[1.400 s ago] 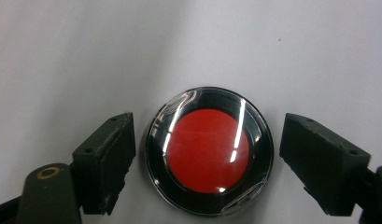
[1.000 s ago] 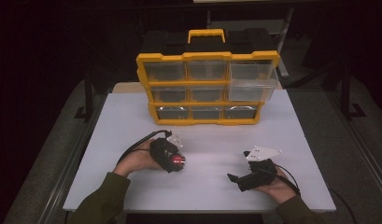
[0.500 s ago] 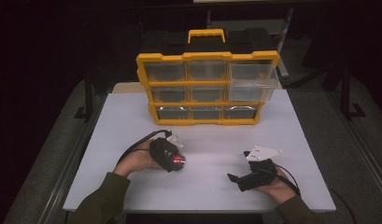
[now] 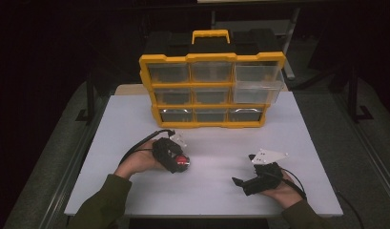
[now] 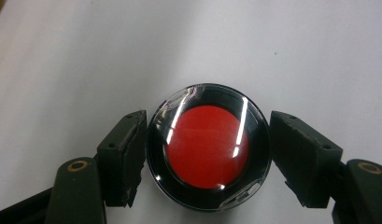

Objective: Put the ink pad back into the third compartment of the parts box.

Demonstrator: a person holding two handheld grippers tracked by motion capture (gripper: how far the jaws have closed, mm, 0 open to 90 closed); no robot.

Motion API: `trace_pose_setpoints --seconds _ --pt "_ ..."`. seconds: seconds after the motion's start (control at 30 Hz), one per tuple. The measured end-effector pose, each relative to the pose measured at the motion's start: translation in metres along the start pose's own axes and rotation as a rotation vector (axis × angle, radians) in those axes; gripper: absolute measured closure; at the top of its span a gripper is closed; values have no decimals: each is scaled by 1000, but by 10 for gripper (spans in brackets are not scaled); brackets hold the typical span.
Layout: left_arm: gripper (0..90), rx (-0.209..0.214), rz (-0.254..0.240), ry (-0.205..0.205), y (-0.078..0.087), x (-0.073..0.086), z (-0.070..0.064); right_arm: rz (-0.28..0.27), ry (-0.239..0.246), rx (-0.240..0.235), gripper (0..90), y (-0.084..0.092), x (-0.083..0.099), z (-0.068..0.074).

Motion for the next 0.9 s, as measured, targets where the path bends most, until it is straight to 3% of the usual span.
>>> trace_pose_setpoints --seconds 0.3,0.9 --pt "297 32 -65 -1 17 -16 2 -2 1 1 0 0 0 0" --pt "297 39 -97 -39 42 -44 6 -5 1 2 0 1 0 0"
Point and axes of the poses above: each handheld gripper's, and its own axes: y roughly backward along the jaws, x roughly out of its underside, z roughly to its left, the point moved 2 cm from there along -y, roughly forward along the jaws, and after that the axes turned 2 degrees about -x, right-handed, at the moved point
